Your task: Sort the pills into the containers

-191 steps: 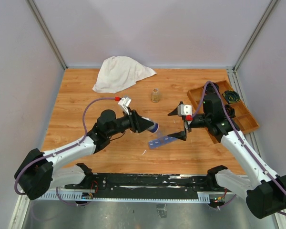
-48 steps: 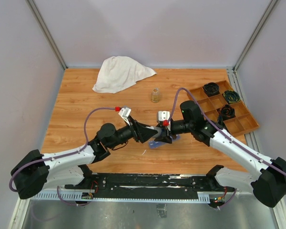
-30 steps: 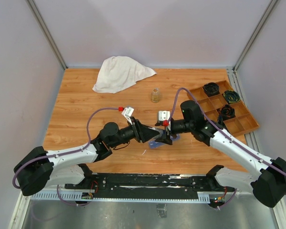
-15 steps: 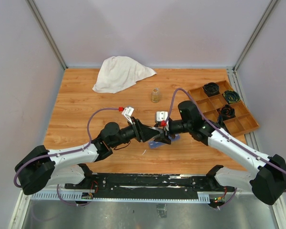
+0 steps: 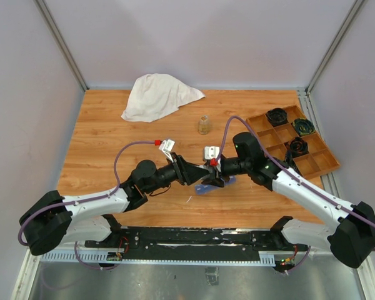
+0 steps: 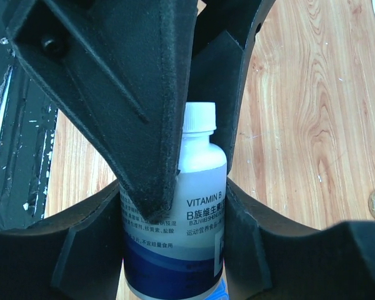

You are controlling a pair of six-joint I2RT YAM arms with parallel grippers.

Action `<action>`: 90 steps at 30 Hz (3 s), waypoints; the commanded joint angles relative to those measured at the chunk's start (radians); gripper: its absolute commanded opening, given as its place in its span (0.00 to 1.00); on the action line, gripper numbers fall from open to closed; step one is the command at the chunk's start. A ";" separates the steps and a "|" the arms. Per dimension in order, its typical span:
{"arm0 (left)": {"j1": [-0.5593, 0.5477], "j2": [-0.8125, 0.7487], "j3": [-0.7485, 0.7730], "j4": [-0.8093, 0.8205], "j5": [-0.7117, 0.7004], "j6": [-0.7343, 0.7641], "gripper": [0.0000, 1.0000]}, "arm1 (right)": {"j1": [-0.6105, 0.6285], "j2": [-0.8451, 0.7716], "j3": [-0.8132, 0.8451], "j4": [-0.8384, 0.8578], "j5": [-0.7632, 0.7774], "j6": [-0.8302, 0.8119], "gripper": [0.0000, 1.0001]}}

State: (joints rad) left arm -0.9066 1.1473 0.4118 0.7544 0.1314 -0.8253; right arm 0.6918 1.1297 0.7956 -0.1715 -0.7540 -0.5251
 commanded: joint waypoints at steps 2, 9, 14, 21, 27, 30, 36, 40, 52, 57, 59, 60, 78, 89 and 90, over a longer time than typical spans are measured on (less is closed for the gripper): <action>-0.012 -0.031 0.021 0.056 0.011 -0.008 0.21 | 0.012 -0.007 0.036 -0.002 0.011 -0.009 0.09; -0.012 -0.093 -0.006 0.054 0.009 -0.005 0.78 | 0.010 -0.016 0.056 -0.040 -0.021 -0.018 0.01; -0.012 -0.176 -0.049 0.056 0.005 0.045 0.91 | 0.000 -0.017 0.064 -0.062 -0.045 -0.038 0.01; -0.012 -0.362 -0.178 0.105 0.009 0.163 0.99 | -0.036 -0.042 0.061 -0.072 -0.071 -0.045 0.05; -0.011 -0.460 -0.184 0.100 0.197 0.481 0.99 | -0.067 -0.064 0.072 -0.124 -0.147 -0.081 0.03; -0.012 -0.482 -0.185 0.109 0.317 0.645 0.98 | -0.088 -0.078 0.070 -0.175 -0.209 -0.153 0.02; -0.012 -0.450 -0.181 0.082 0.359 0.902 0.97 | -0.117 -0.107 0.055 -0.212 -0.275 -0.235 0.00; -0.012 -0.408 -0.175 0.094 0.364 1.008 0.98 | -0.124 -0.102 0.067 -0.255 -0.276 -0.288 0.01; -0.012 -0.193 -0.079 0.149 0.333 1.062 0.85 | -0.125 -0.067 0.086 -0.287 -0.265 -0.303 0.00; -0.012 -0.134 -0.075 0.205 0.344 1.031 0.75 | -0.125 -0.059 0.086 -0.287 -0.263 -0.302 0.00; -0.011 -0.112 -0.073 0.227 0.347 1.017 0.72 | -0.124 -0.058 0.087 -0.287 -0.262 -0.302 0.01; -0.012 -0.104 -0.073 0.234 0.348 1.012 0.71 | -0.124 -0.059 0.087 -0.287 -0.262 -0.302 0.01; -0.012 -0.067 -0.064 0.280 0.330 0.952 0.58 | -0.124 -0.056 0.087 -0.288 -0.263 -0.299 0.01; -0.012 -0.046 -0.058 0.280 0.324 0.943 0.54 | -0.125 -0.053 0.087 -0.289 -0.267 -0.296 0.01; -0.012 -0.046 -0.059 0.280 0.324 0.942 0.54 | -0.125 -0.054 0.087 -0.289 -0.267 -0.296 0.01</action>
State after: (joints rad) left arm -0.9131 1.0981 0.3290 0.9936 0.4717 0.1181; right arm 0.5770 1.0733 0.8539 -0.4469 -0.9947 -0.8127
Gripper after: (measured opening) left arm 0.539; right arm 0.535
